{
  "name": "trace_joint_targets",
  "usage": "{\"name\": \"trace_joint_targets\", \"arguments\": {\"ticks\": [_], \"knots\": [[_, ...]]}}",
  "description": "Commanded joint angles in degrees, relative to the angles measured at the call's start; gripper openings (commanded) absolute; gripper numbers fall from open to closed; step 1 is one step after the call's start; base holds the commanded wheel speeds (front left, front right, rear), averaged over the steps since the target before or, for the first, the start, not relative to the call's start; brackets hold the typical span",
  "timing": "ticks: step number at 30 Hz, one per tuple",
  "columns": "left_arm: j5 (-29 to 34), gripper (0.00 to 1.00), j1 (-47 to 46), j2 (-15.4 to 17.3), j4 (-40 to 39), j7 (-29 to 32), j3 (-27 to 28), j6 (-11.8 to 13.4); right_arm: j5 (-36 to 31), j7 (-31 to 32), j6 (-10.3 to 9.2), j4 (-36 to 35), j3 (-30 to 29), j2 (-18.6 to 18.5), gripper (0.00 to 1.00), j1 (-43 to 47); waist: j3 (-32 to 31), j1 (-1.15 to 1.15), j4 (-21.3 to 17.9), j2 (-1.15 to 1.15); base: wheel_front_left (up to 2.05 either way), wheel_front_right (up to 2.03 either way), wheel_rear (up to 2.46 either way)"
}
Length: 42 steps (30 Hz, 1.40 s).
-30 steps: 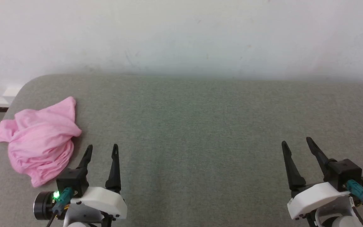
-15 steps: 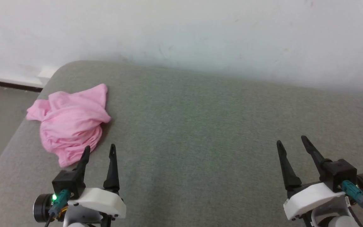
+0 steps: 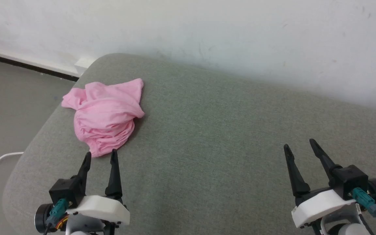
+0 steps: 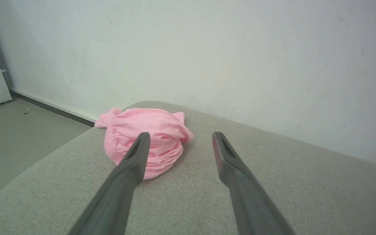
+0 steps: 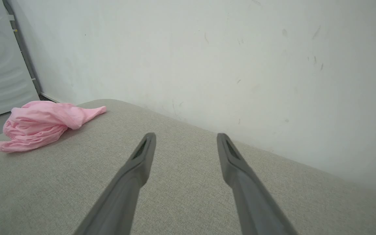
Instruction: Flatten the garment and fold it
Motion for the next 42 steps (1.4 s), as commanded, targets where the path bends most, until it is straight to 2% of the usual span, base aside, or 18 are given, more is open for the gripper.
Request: {"name": "trace_joint_targets", "arguments": {"ticks": [1, 9, 17, 24, 29, 36, 42], "knots": [[-0.8, 1.0, -0.6, -0.1, 0.2, -0.6, -0.1, 0.5, 0.2, -0.6, -0.07, -0.4, 0.2, 0.1, 1.0, 0.7, 0.2, 0.0, 0.8, 0.0, -0.08, -0.08, -0.08], [-2.7, 1.0, -1.8, -0.1, 0.1, -1.6, -0.2, 1.0, 1.5, -1.0, -0.07, -0.5, 0.9, 0.1, 1.0, 0.5, 1.2, 0.0, 2.2, 0.0, -0.01, -0.01, -0.01], [-2.0, 1.0, -9.0, 0.0, 1.7, -2.5, 2.2, -0.4, 2.3, -0.9, -0.08, -0.8, 1.7, 0.1, 1.0, -0.7, 4.3, 0.0, 0.2, 0.0, 0.0, 0.0, 0.0], [-2.8, 1.0, -20.3, 4.0, 9.6, -1.6, 4.4, -1.9, 1.9, -0.2, -0.09, -1.4, 2.0, 0.1, 1.0, -2.5, 9.4, 0.0, -3.9, 0.0, 0.0, 0.0, 0.0], [-4.1, 1.0, -26.2, 7.1, 16.1, 4.4, 4.7, -2.5, 2.4, -0.1, -0.09, -1.4, 2.3, -0.2, 1.0, -3.7, 12.2, 0.0, -6.2, 0.0, 0.0, 0.0, 0.0], [-6.9, 1.0, -32.7, 12.4, 28.8, 19.1, 5.4, -2.3, 3.8, -0.8, -0.1, -0.6, 3.1, -0.5, 1.0, -5.4, 15.7, 0.0, -9.7, 0.0, 0.0, 0.0, 0.0], [-8.7, 1.0, -35.5, 15.3, 36.8, 31.2, 5.1, -1.7, 5.1, -1.7, -0.1, 0.4, 3.6, -0.5, 1.0, -6.5, 17.5, 0.0, -11.3, 0.0, 0.0, 0.0, 0.0]]}}
